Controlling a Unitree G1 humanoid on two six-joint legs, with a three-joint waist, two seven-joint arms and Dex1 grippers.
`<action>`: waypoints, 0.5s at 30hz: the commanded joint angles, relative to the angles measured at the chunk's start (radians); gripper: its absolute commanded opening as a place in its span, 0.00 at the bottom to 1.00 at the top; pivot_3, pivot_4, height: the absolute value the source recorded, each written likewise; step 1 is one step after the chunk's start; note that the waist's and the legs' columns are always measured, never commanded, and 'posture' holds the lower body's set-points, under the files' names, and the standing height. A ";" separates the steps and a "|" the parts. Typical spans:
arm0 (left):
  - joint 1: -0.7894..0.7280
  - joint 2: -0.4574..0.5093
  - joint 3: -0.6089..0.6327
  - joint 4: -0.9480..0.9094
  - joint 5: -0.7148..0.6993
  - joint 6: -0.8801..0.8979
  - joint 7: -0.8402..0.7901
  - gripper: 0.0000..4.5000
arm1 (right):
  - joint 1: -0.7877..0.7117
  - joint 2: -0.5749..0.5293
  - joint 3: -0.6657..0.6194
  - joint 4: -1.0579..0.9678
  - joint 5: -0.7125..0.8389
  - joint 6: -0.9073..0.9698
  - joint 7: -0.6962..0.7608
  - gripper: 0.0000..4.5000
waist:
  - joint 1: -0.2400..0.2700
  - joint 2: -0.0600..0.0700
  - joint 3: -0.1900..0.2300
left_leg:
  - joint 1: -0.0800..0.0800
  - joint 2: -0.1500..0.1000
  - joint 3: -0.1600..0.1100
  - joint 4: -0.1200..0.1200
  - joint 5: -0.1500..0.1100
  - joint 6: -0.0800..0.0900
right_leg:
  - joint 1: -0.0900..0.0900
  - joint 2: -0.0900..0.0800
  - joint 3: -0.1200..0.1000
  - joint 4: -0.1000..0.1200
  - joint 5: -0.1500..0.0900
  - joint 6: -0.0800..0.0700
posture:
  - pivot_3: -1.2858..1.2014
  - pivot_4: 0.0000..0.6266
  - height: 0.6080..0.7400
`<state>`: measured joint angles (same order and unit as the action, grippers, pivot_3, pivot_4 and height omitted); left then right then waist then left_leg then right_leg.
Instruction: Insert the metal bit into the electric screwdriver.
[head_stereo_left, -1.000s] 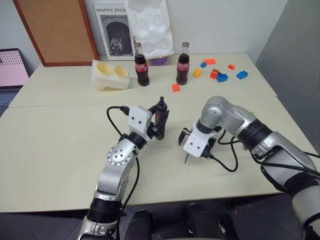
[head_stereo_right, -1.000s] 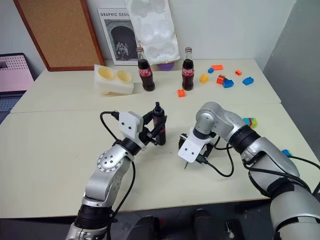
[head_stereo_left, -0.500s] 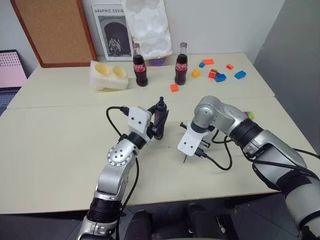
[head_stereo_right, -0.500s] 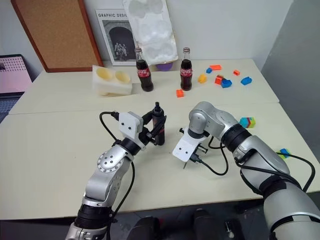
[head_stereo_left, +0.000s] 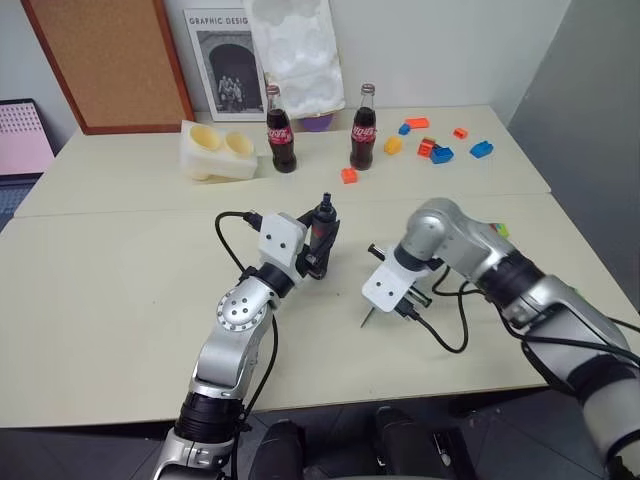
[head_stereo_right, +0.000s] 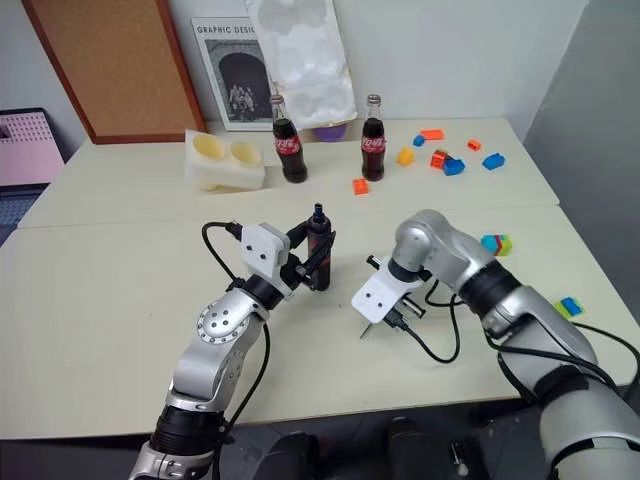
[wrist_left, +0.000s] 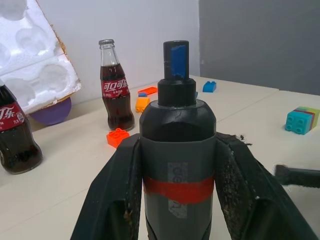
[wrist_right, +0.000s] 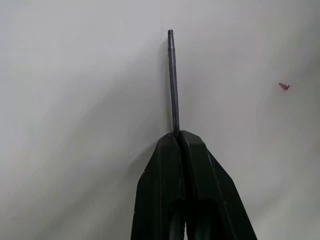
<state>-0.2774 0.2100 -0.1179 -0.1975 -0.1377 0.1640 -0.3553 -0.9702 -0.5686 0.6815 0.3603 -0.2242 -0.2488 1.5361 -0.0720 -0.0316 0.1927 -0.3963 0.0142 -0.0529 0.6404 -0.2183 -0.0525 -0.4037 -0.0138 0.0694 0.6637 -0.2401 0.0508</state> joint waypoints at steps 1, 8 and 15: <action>0.009 0.004 0.036 0.022 -0.028 0.023 -0.009 0.37 | 0.061 -0.094 -0.136 -0.221 0.169 0.242 0.078 0.00 | -0.002 0.000 0.000 | 0.000 0.000 0.001 0.000 0.000 0.000 | 0.000 0.000 0.001 0.000 0.000 0.000 | 0.52 0.24 1.00; -0.015 0.014 0.051 -0.012 -0.076 0.024 -0.047 0.37 | 0.293 -0.218 -0.445 -0.616 0.499 0.761 -0.083 0.00 | 0.014 0.000 0.000 | -0.003 0.000 -0.001 0.000 0.000 0.000 | -0.002 0.000 -0.002 -0.001 -0.001 0.000 | 0.52 0.24 1.00; -0.082 0.014 0.020 -0.048 -0.108 0.036 -0.111 0.37 | 0.363 -0.119 -0.819 -0.781 0.843 1.208 -0.397 0.00 | 0.020 -0.001 0.001 | -0.004 0.000 0.000 0.001 0.000 0.000 | -0.002 0.000 -0.001 -0.002 -0.002 -0.003 | 0.52 0.24 1.00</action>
<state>-0.3202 0.2230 -0.0858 -0.1937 -0.2274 0.2152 -0.4374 -0.6028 -0.7012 -0.0367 -0.3704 0.5173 0.8543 1.2282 -0.0516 -0.0330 0.1940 -0.4010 0.0137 -0.0532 0.6416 -0.2184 -0.0525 -0.4058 -0.0138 0.0683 0.6614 -0.2423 0.0482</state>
